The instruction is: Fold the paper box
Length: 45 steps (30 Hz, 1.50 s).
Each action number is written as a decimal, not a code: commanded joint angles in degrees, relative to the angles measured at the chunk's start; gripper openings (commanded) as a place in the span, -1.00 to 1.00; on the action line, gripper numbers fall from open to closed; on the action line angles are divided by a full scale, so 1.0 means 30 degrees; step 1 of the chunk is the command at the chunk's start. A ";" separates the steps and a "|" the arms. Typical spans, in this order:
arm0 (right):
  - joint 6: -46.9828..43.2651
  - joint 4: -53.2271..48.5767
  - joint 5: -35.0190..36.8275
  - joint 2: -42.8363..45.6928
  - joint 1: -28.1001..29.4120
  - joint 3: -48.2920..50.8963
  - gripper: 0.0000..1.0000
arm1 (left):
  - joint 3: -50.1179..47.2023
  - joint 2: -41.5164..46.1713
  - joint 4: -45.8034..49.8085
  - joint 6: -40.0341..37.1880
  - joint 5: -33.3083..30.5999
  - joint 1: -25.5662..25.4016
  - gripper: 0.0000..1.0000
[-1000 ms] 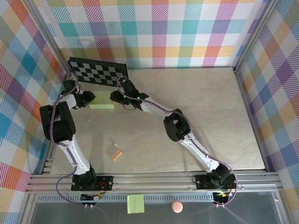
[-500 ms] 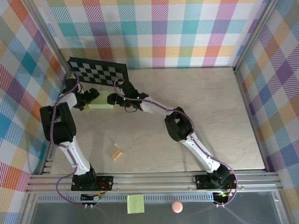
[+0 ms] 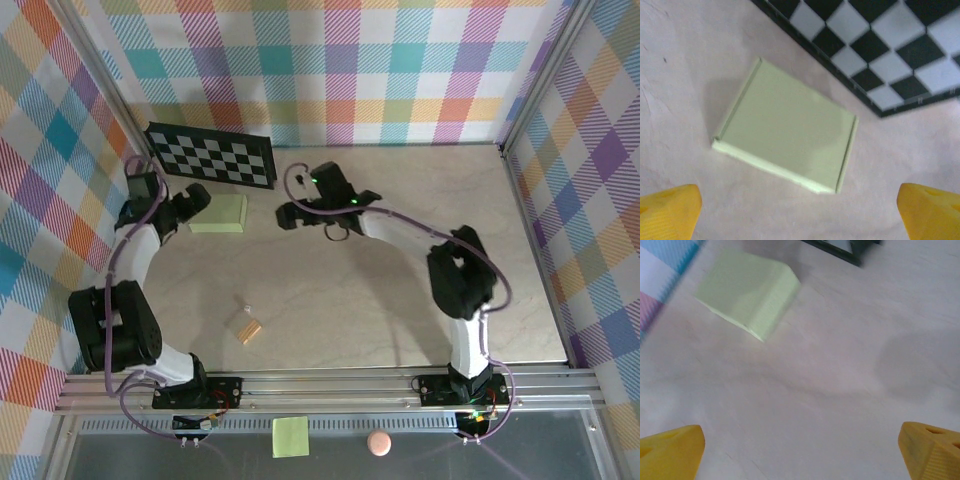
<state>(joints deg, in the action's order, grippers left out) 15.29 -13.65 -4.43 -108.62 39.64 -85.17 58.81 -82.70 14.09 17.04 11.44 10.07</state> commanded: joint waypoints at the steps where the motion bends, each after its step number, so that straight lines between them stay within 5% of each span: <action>1: -0.3301 -0.0446 0.3314 0.3065 -0.1049 0.3543 0.98 | -0.2527 0.2099 -0.1808 -0.1245 -0.2442 -0.1552 1.00; 5: -0.5475 0.0326 0.5458 0.6988 -0.3439 0.8260 0.98 | -0.6198 0.4092 -0.5183 -0.2533 -0.5204 -0.3279 0.99; 11: -0.6823 0.5488 0.5316 1.0985 -0.7779 1.4884 0.98 | -0.9988 0.4714 -1.0266 -0.5815 -0.5795 -0.4596 0.99; 20: -0.6786 1.4611 0.3475 0.9526 -1.1332 1.9270 0.97 | -1.3141 0.1414 -1.9910 -0.7610 -0.3745 -0.4748 0.99; 24: -0.5631 1.8217 0.0892 0.8410 -1.2514 2.0007 0.98 | -1.2568 -0.0444 -2.0981 -0.7179 -0.3164 -0.4635 0.99; 28: -0.5054 2.0673 0.0723 0.6730 -1.3025 2.0570 0.98 | -1.2191 -0.2474 -2.1926 -0.7224 -0.3230 -0.4620 0.99; 45: -0.4925 2.0370 0.0894 0.6815 -1.3123 2.0464 0.97 | -1.1910 -0.2741 -2.1688 -0.6853 -0.4310 -0.4621 0.99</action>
<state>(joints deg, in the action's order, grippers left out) -0.43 45.04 -0.73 -88.18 0.64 -23.90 21.78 -90.83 -49.65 -3.90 -0.89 -3.95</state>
